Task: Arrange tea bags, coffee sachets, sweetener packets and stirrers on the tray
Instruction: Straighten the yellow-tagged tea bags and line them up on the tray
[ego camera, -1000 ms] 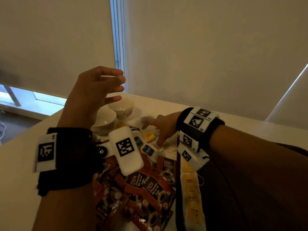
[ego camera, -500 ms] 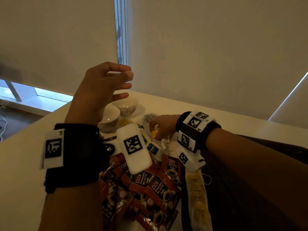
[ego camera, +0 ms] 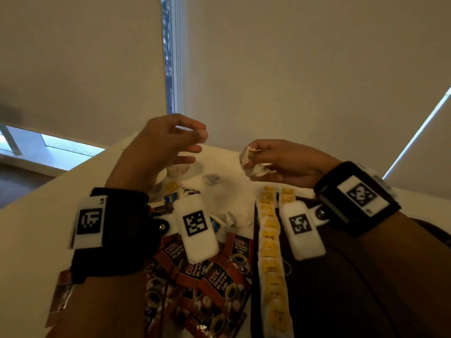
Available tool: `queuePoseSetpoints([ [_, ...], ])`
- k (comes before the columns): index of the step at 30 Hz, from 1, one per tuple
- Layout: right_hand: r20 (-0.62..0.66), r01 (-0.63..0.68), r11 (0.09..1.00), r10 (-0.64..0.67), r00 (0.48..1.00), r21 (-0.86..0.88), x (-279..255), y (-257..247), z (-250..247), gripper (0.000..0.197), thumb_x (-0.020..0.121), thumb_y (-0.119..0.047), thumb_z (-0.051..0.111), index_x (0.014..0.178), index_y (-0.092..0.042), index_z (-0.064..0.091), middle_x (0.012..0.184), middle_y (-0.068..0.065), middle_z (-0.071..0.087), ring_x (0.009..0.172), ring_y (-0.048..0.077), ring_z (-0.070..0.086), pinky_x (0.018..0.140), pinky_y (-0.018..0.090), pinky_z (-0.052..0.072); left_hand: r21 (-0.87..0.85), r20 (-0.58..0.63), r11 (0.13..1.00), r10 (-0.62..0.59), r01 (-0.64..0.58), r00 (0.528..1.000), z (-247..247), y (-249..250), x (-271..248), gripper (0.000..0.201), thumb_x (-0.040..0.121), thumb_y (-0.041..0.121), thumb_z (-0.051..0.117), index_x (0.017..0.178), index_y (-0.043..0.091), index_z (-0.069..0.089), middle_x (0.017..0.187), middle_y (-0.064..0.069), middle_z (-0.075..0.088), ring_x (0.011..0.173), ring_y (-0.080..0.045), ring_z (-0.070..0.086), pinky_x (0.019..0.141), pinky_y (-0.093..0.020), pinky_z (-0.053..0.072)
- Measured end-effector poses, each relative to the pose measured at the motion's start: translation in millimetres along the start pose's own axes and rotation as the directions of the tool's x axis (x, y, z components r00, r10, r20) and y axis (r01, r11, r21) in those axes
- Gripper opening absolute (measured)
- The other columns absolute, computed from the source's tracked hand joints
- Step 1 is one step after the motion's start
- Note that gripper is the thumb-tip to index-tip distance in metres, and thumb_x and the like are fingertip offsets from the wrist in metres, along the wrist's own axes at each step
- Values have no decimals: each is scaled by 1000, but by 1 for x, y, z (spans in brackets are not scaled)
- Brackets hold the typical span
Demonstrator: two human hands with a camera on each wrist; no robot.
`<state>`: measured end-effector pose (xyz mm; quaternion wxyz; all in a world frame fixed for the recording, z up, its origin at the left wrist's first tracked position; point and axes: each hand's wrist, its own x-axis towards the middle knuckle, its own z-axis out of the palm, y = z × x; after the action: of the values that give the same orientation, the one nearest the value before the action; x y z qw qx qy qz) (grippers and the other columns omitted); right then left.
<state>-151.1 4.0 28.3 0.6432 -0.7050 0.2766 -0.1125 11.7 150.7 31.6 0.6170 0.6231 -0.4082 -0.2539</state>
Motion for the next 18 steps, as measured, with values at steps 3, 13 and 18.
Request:
queuePoseSetpoints([
  [3,-42,9,988,-3,999,152,-25,13,-9,11,89,1,53,90,-9,57,88,8,62,75,14,62,63,22,55,79,183,996,-48,34,982,25,5,-3,15,86,19,64,99,11,66,93,-9,70,79,-16,65,66,-25,56],
  [13,-456,273,896,-418,786,-350,-87,55,-3,10,77,-7,71,83,-11,65,83,9,65,81,32,65,70,44,56,164,456,984,-142,74,879,110,4,-23,34,77,24,74,103,5,62,91,-19,70,80,-21,71,71,-34,60],
  [18,-438,207,961,-269,858,-184,-101,58,-9,24,76,-8,73,98,-11,63,96,12,66,92,32,65,75,39,56,66,410,997,-70,47,909,125,2,-27,26,80,9,71,103,2,60,84,-21,68,70,-20,70,62,-27,58],
])
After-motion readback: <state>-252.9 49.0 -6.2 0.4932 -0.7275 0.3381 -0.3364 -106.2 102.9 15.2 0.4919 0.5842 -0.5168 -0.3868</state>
